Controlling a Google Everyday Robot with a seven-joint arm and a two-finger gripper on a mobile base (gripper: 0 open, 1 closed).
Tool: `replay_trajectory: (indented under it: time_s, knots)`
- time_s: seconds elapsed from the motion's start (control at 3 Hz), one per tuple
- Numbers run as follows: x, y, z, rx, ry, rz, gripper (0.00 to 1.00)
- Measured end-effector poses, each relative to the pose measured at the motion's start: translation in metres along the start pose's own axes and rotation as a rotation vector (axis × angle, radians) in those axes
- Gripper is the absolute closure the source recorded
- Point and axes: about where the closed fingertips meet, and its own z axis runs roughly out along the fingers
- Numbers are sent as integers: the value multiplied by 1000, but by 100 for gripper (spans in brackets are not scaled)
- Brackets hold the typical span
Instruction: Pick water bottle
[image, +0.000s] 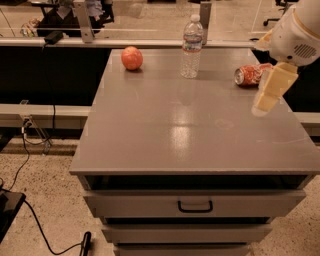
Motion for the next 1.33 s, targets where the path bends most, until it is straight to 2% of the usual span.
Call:
replay_trajectory:
  time_s: [0.67,1.0,1.33]
  knots:
    - [-18,-60,22,67,-184,86,0]
    - [-40,-90,33,102,-282,132,0]
    - [-60,-119,47,138,-347,170,0]
